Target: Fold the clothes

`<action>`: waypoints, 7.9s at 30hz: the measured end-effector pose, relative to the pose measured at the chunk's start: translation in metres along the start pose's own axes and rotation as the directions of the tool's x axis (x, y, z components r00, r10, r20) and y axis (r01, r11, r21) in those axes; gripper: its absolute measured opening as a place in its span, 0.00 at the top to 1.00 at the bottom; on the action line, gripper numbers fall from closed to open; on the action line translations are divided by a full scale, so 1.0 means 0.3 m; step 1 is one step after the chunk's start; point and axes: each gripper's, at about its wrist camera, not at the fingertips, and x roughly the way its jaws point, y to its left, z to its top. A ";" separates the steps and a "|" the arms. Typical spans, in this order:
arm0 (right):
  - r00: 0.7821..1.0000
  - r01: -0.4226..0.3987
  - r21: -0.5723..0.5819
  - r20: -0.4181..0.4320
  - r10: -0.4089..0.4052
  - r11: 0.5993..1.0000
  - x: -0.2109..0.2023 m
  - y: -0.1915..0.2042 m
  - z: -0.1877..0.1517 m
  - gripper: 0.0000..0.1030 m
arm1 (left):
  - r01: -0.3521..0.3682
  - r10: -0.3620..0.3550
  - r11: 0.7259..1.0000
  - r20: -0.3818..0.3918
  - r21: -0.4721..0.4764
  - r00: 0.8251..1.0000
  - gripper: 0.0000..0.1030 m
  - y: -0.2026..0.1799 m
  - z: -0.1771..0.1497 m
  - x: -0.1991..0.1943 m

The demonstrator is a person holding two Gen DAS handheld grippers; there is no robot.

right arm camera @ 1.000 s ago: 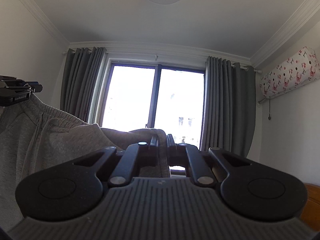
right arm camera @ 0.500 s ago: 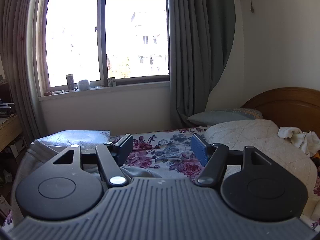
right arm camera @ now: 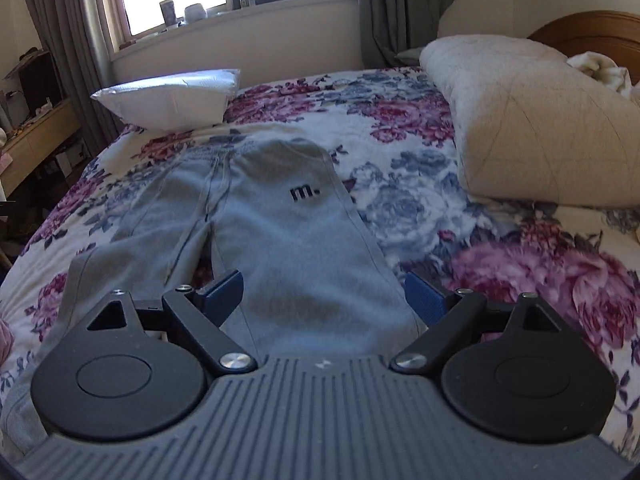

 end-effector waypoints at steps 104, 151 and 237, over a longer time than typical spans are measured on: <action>0.971 0.208 0.011 -0.122 -0.205 0.978 -0.100 0.140 -0.647 0.17 | 0.120 -0.169 0.969 -0.221 -0.218 0.961 0.67 0.078 -0.504 -0.092; 0.938 -0.341 -0.487 -0.233 0.256 0.804 -0.011 1.222 -0.841 0.11 | -0.022 -0.050 0.893 -0.148 -0.450 0.988 0.25 0.399 -0.519 -0.207; 0.948 -0.318 -0.129 -0.051 0.314 0.939 -0.192 0.762 -0.717 0.88 | 0.170 -0.316 0.833 -0.202 -0.526 0.927 0.97 0.096 -0.051 0.599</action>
